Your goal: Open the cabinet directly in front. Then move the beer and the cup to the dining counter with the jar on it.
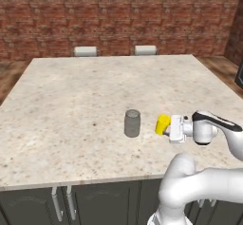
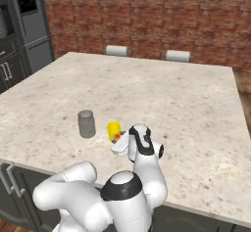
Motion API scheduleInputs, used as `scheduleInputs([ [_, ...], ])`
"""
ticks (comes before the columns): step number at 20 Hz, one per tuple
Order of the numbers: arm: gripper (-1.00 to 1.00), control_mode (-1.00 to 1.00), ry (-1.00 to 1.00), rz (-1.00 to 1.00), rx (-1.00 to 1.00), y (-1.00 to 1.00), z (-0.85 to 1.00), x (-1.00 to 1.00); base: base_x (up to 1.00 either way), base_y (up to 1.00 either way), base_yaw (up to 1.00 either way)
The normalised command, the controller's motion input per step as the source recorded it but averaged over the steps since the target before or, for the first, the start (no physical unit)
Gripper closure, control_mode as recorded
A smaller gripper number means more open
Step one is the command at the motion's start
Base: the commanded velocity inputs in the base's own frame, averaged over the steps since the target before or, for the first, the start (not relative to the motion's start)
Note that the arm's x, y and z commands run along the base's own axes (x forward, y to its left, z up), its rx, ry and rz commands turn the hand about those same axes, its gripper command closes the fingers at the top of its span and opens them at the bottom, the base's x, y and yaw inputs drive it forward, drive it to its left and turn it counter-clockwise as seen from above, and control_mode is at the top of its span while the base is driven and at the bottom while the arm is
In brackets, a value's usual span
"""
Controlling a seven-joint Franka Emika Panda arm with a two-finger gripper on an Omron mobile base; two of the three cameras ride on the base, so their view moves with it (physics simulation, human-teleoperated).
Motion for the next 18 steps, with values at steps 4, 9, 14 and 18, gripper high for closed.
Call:
scheduleInputs([
  [4, 1.00, -1.00, 0.07, 0.00, -0.05, 0.08, -0.06, 0.26, 0.00, 0.00, 0.00],
  [9, 1.00, -1.00, 0.00, 0.00, -0.01, 0.00, -0.11, 0.00, 0.00, 0.00, 0.00],
  [14, 1.00, -1.00, 0.00, 0.00, -0.03, 0.00, -0.33, 0.00, 0.00, 0.00, 0.00],
  [18, 1.00, -1.00, 0.00, 0.00, 0.00, 0.00, -0.21, 0.00, 0.00, 0.00, 0.00],
])
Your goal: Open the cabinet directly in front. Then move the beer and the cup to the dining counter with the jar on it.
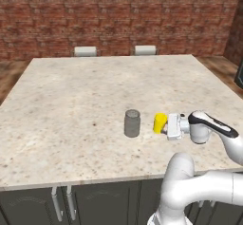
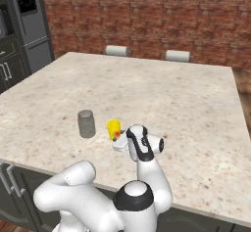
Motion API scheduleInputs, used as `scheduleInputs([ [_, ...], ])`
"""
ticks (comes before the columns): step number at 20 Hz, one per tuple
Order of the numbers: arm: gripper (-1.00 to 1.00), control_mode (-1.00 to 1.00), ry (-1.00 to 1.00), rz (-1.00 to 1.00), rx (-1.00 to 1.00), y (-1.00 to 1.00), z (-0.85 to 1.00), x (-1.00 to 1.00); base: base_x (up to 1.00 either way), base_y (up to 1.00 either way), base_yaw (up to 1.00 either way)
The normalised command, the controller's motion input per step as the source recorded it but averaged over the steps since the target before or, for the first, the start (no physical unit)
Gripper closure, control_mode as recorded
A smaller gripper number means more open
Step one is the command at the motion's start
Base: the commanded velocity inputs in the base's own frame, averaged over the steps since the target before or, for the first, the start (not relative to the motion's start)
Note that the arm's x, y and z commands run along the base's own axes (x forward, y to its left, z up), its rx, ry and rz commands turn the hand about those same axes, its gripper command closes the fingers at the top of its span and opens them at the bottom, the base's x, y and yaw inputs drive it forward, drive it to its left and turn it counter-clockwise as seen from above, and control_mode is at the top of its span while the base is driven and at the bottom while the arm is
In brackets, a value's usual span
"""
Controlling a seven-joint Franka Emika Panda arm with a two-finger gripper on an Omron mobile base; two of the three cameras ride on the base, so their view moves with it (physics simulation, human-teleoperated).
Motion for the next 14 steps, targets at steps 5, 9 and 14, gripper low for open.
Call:
scheduleInputs([
  [5, 1.00, -1.00, 0.00, 0.00, 0.00, 0.00, -0.19, 0.00, 0.00, 0.00, 0.00],
  [9, -1.00, -1.00, 0.00, 0.00, 0.00, 0.00, 0.00, 0.00, 0.00, 0.00, 0.00],
  [14, -1.00, -1.00, 0.00, 0.00, 0.00, 0.00, 0.00, 0.00, 0.00, 0.00, 0.00],
])
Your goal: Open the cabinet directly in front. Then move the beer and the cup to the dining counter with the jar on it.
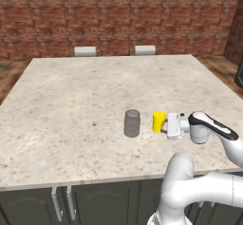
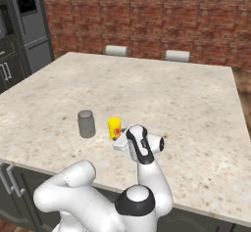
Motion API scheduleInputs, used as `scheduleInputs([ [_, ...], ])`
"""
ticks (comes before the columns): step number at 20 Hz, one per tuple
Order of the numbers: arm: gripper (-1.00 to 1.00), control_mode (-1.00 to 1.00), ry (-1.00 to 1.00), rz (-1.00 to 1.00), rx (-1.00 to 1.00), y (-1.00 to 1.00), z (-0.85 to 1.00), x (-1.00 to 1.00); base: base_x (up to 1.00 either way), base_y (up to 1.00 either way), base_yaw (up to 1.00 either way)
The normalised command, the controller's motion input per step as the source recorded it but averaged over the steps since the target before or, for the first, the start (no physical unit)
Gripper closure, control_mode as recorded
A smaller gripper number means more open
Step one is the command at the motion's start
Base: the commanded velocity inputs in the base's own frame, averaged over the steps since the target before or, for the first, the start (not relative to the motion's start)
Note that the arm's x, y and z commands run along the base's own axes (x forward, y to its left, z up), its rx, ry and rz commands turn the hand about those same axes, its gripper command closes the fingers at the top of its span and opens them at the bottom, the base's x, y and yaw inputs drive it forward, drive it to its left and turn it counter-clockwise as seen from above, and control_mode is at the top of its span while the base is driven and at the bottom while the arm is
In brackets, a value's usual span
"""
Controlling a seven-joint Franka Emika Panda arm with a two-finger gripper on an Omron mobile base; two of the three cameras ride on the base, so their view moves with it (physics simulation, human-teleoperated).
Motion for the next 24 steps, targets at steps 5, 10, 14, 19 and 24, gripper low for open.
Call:
scheduleInputs([
  [5, -1.00, -1.00, 0.00, 0.00, 0.00, 0.00, 0.06, 0.00, 0.00, 0.00, 0.00],
  [10, -1.00, -1.00, 0.00, 0.00, 0.00, 0.00, 0.19, 0.00, 0.00, 0.00, 0.00],
  [14, -1.00, -1.00, -0.01, -0.01, 0.04, -0.01, 0.61, -0.07, 0.00, 0.00, 0.00],
  [19, -1.00, -1.00, -0.03, -0.04, 0.04, -0.16, 0.92, -0.47, 0.00, 0.00, 0.00],
  [24, -1.00, -1.00, -0.03, -0.04, 0.01, -0.22, 0.99, -0.76, 0.00, 0.00, 0.00],
])
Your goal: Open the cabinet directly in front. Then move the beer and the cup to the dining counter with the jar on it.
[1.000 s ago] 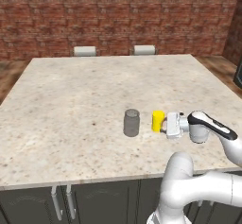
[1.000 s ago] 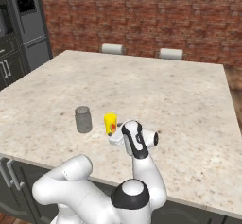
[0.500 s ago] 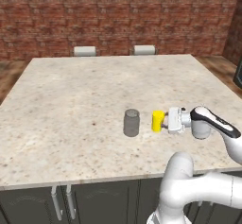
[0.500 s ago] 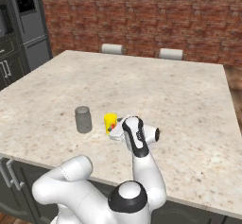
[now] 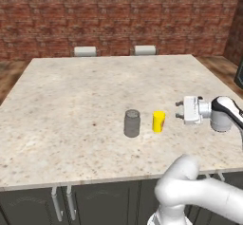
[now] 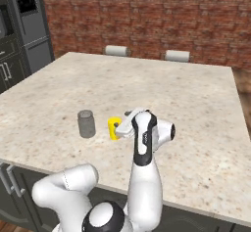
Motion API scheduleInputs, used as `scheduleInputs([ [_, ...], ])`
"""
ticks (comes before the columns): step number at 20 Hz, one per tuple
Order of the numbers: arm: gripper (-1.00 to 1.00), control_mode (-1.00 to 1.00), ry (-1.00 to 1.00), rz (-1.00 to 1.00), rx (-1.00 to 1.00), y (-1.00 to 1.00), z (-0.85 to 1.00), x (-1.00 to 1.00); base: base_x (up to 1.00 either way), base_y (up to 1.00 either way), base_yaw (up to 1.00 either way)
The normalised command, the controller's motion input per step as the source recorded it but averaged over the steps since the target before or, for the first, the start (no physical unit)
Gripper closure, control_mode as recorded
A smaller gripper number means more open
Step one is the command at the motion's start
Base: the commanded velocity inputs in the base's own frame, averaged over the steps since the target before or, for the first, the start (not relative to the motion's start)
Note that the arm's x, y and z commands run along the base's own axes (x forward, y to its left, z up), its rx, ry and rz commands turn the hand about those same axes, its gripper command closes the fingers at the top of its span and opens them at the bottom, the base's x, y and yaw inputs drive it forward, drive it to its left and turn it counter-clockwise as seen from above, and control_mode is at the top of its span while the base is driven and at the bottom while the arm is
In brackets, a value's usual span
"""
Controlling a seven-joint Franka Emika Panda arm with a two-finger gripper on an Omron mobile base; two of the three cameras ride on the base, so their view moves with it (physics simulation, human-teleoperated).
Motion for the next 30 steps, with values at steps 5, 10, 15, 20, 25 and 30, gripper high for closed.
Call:
scheduleInputs([
  [5, -1.00, -1.00, 0.00, -0.02, 0.00, -0.06, 1.00, -0.81, 0.00, 0.00, 0.00],
  [10, -1.00, -1.00, 0.02, -0.05, -0.05, -0.03, 1.00, -0.80, 0.00, 0.00, 0.00],
  [15, -1.00, -1.00, 0.15, -0.03, -0.12, -0.01, 1.00, -0.80, 0.00, 0.00, 0.00],
  [20, -1.00, -1.00, 0.19, 0.00, -0.26, 0.00, 1.00, -0.83, 0.00, 0.00, 0.00],
  [25, -1.00, -1.00, 0.33, 0.00, -0.34, 0.31, 0.45, -0.55, 0.00, 0.00, 0.00],
  [30, -1.00, -1.00, 0.16, 0.00, -0.39, 0.90, -0.06, -0.22, 0.00, 0.00, 0.00],
])
